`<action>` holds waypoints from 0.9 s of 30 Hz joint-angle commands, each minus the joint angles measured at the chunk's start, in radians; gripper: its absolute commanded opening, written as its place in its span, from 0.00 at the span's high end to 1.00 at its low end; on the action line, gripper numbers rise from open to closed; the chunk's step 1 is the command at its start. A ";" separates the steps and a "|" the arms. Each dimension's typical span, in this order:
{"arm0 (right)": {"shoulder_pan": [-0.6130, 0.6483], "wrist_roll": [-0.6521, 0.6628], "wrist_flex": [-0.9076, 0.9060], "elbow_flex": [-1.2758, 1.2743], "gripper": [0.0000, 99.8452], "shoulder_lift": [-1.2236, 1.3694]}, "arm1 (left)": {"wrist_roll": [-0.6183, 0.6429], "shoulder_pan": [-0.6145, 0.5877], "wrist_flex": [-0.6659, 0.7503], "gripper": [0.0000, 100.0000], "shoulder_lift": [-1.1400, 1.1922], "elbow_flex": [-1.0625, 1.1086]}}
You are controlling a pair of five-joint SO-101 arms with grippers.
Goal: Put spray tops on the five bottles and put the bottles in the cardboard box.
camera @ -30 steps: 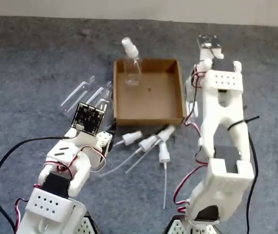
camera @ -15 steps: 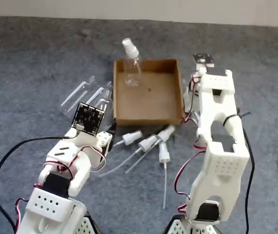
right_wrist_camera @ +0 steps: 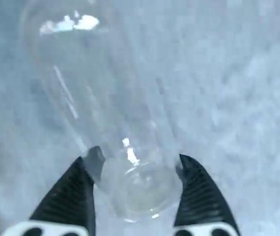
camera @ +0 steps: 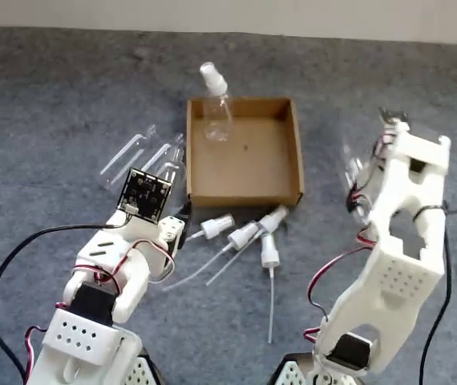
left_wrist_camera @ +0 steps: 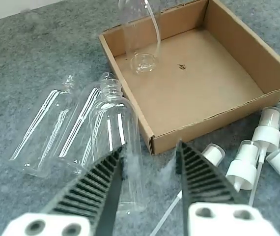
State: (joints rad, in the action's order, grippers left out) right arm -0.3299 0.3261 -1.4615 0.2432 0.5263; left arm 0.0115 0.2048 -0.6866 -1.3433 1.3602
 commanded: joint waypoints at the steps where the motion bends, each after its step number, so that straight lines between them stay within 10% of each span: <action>1: -0.090 0.098 -0.056 -0.005 1.00 -0.067 | -0.005 -0.016 0.021 0.88 -0.007 -0.007; 17: -0.099 0.316 0.183 -0.880 0.98 -0.694 | -0.003 -0.016 -0.061 0.88 0.077 -0.111; 27: -0.091 0.319 0.077 -0.886 0.69 -0.814 | -0.003 -0.016 -0.061 0.88 0.087 -0.108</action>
State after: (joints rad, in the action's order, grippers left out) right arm -0.4388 0.6345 -1.3295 -0.6575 -0.2133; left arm 0.0115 0.1956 -0.7434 -1.2605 1.3004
